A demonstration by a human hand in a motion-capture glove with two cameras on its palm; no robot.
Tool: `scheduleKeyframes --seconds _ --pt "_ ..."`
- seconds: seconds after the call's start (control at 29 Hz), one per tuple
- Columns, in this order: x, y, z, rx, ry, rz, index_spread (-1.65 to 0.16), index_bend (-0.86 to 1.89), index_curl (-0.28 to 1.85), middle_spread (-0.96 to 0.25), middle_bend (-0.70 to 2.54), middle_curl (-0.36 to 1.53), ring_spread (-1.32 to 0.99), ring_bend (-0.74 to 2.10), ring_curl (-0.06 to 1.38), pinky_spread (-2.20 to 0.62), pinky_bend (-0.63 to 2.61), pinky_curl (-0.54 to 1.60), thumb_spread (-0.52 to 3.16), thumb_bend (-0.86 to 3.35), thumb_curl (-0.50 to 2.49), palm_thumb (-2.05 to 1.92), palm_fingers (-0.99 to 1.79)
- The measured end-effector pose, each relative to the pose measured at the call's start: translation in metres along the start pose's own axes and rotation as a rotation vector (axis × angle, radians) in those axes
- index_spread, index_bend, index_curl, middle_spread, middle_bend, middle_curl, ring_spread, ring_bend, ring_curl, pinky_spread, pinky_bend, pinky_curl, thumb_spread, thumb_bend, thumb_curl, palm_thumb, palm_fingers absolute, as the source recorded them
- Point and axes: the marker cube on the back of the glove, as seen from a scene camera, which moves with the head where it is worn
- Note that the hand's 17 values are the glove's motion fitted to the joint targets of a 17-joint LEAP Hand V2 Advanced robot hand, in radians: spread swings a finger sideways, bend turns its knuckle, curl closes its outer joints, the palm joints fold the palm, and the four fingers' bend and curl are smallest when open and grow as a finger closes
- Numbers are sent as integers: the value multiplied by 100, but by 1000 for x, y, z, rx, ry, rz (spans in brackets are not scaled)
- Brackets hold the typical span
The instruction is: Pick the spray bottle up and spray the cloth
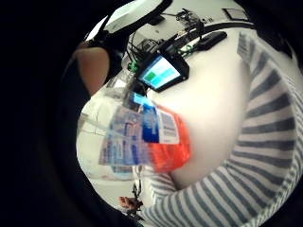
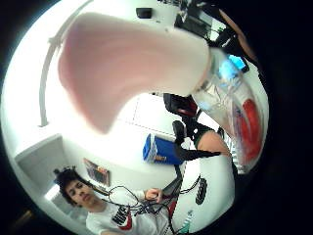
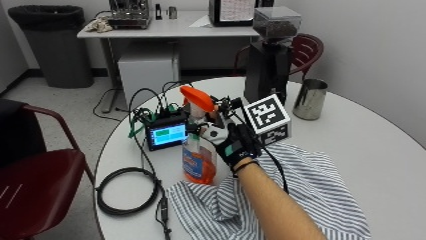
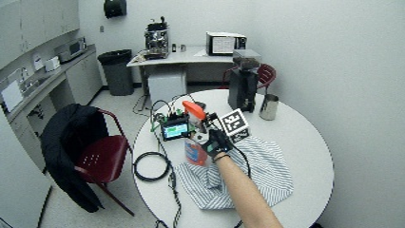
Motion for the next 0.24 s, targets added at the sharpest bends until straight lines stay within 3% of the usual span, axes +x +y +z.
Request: scheduleKeyframes --seconds 0.24 --pt "-19 7 -16 -7 15 -13 -35 -6 11 -14 34 44 -8 41 39 8 59 38 81 -4 52 89 54"
